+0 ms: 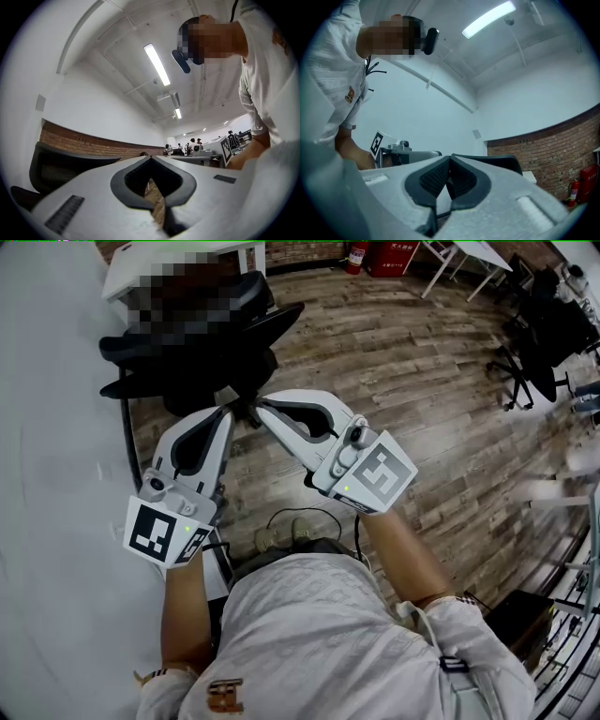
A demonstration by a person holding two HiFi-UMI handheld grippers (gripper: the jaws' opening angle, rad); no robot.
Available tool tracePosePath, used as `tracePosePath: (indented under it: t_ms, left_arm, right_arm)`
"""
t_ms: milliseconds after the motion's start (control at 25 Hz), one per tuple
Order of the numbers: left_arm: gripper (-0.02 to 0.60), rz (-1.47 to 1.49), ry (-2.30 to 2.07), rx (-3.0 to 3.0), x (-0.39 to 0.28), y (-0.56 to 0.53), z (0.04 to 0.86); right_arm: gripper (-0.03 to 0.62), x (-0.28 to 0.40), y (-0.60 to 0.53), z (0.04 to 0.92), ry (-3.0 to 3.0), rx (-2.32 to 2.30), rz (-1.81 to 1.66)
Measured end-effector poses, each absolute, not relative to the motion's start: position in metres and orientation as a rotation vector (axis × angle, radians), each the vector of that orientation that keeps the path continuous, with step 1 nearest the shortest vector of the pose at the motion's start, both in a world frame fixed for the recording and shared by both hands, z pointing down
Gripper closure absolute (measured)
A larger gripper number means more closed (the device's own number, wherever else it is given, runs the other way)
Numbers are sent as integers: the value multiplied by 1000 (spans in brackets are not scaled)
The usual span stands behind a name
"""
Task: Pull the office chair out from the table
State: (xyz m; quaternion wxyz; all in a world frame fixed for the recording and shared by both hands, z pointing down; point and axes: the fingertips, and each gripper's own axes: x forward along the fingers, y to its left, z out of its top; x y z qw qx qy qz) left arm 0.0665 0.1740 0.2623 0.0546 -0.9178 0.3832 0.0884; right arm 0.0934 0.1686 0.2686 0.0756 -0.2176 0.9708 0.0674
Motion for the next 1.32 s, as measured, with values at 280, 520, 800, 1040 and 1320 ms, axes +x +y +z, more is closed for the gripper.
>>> tracePosePath:
  t_ms: [280,520,800,1040,1320]
  left_arm:
    - [581,264,1164,-2774,64,173,259]
    - [581,263,1171,-2781,62,173,263]
    - [581,264,1173,-2784,64,178,263]
    - [581,262,1177,-2785,63,178,264]
    - [581,260,1176,-2785,63,177,261]
  right_arm:
    - [594,89,169,255,2901,-642,258]
    - [594,85,173,271,2943,-632,208]
    - [594,89,177,267,2925,-611,260]
    - [594,85,179,269,2945,-602,200]
    - [594,84,179,263,2936,-587,206]
